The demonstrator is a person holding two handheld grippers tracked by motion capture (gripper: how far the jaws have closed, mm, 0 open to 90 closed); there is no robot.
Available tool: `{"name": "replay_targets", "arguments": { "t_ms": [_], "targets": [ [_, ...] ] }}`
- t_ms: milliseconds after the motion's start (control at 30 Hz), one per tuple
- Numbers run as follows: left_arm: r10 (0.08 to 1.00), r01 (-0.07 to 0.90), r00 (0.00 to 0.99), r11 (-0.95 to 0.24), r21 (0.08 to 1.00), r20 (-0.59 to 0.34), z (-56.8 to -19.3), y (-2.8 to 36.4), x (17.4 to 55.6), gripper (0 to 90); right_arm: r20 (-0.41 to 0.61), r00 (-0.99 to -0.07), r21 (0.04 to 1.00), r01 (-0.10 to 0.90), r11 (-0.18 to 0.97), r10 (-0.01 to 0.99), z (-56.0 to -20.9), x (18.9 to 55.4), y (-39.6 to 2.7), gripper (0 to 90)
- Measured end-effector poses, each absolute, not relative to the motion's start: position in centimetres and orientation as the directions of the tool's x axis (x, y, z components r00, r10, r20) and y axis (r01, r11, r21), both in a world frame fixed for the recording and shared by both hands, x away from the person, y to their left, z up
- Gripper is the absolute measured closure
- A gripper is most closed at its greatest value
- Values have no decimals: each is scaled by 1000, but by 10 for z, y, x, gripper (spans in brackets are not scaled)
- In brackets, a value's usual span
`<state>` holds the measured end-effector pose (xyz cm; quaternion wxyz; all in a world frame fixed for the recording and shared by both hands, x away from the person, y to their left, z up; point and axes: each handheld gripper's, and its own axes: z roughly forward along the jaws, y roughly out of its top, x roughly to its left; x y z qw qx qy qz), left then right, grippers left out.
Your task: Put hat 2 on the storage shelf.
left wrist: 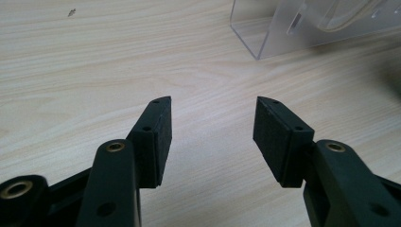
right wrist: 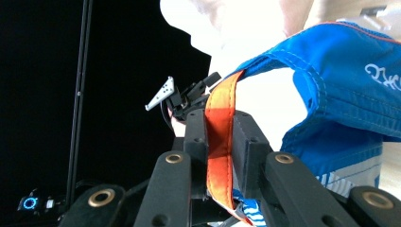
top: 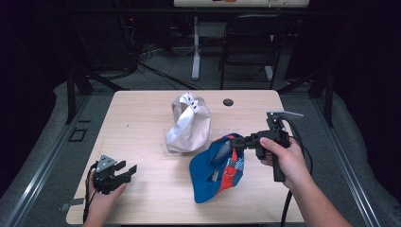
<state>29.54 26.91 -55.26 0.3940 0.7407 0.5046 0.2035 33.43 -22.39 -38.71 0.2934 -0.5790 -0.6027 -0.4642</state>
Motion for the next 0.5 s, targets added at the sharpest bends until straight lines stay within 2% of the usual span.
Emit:
{"name": "replay_targets", "arguments": {
  "t_ms": [200,500],
  "targets": [
    [909,587,405,-178,790,-96,-553,270,296,481,885,-161,234,965,-118,436,-367,337,-233,778],
    [909,589,407,-184,787,-93,-553,269,296,481,885,-126,250,941,-228,448,-335,346,-263,778]
  ]
}}
